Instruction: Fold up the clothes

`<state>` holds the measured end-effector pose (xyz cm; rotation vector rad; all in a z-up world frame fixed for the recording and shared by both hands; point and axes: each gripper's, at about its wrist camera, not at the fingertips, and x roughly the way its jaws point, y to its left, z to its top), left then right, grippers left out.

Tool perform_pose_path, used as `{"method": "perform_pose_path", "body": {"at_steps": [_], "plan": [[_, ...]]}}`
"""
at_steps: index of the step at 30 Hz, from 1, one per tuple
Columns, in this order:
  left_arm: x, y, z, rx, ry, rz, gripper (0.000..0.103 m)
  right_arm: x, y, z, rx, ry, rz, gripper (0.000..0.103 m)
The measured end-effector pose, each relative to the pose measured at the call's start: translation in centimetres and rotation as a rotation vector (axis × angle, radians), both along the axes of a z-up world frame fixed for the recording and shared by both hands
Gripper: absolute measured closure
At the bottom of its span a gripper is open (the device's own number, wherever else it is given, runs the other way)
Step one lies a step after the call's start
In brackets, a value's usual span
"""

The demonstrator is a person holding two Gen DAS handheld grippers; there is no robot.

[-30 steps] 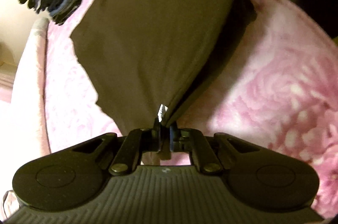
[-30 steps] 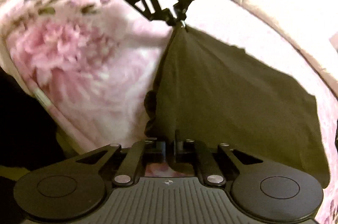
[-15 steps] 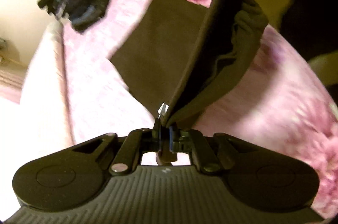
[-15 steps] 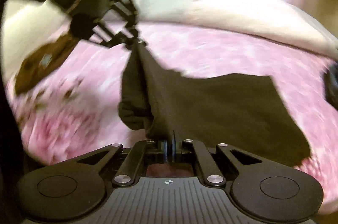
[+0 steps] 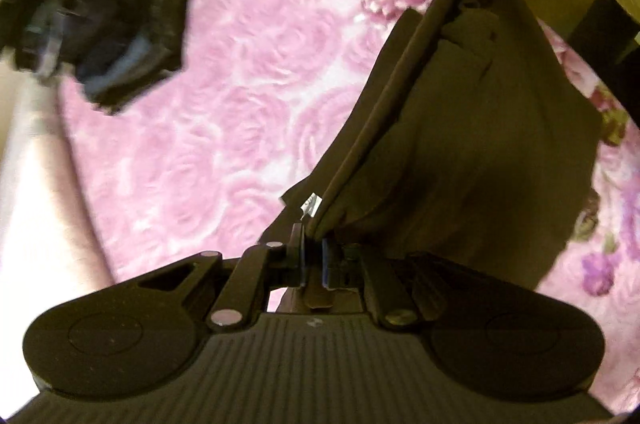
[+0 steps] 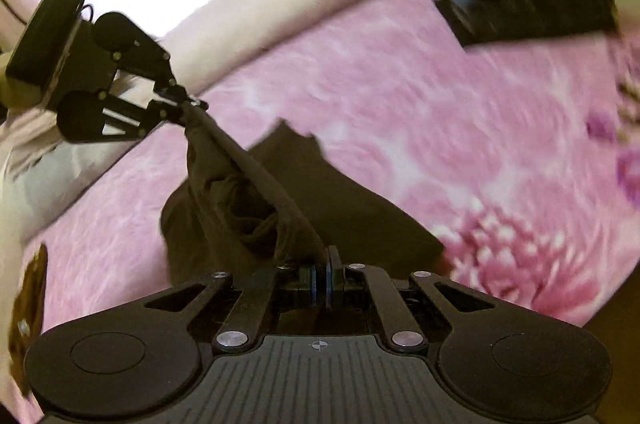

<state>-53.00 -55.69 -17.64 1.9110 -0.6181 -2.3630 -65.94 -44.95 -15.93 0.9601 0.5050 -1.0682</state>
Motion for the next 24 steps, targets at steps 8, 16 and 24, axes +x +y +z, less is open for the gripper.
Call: {"method": "perform_pose_path", "body": {"at_steps": [8, 16, 24], "plan": [[-3.1, -4.4, -6.5, 0.113, -0.093, 0.029, 0.095, -3.6, -2.1, -5.4, 0.131, -0.116, -0.13, 0.1], [-3.5, -8.5, -8.7, 0.193, -0.066, 0.166, 0.082, -5.0, -3.5, -8.4, 0.205, -0.16, -0.262, 0.1], [1.4, -10.4, -6.2, 0.123, 0.001, 0.384, 0.075, -4.6, -2.3, -6.7, 0.165, -0.073, -0.383, 0.067]]}}
